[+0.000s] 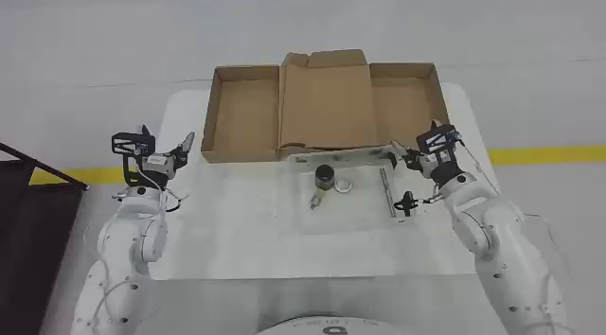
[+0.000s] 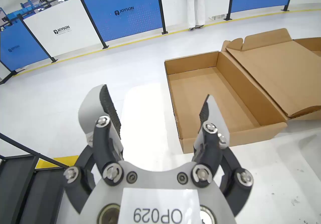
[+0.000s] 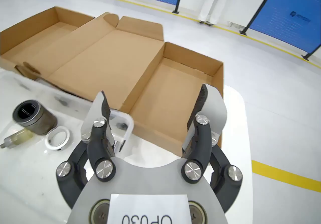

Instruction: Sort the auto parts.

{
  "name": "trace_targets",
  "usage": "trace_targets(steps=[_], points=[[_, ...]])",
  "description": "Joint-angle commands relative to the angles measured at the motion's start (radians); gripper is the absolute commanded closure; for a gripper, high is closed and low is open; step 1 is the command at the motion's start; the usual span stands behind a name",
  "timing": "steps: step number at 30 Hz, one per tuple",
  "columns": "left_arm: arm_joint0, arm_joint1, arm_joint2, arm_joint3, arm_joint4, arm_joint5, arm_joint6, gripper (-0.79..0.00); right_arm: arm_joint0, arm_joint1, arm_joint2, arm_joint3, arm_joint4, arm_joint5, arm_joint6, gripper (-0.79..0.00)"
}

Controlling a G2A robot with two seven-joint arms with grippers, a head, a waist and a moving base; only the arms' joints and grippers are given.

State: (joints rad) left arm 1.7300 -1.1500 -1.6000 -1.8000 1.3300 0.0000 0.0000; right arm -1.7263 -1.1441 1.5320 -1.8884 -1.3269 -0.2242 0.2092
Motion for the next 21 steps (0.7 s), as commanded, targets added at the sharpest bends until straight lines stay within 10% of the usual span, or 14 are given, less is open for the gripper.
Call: trace_targets(steps=[1,7,21], points=[[0.0,0.0,0.0,0.0,0.0,0.0,0.0,-0.732,0.0,0.0,0.0,0.0,0.0,0.0,0.0,-0.726],[0.0,0.0,0.0,0.0,0.0,0.0,0.0,-0.785,0.001,0.0,-0.002,-0.002,0.002,-0.004,-0.002,-0.785],[0.0,0.0,0.0,0.0,0.0,0.0,0.0,-0.785,-0.016,0.026,0.032,-0.122,0.064,-0.37,0.091,-0.785]])
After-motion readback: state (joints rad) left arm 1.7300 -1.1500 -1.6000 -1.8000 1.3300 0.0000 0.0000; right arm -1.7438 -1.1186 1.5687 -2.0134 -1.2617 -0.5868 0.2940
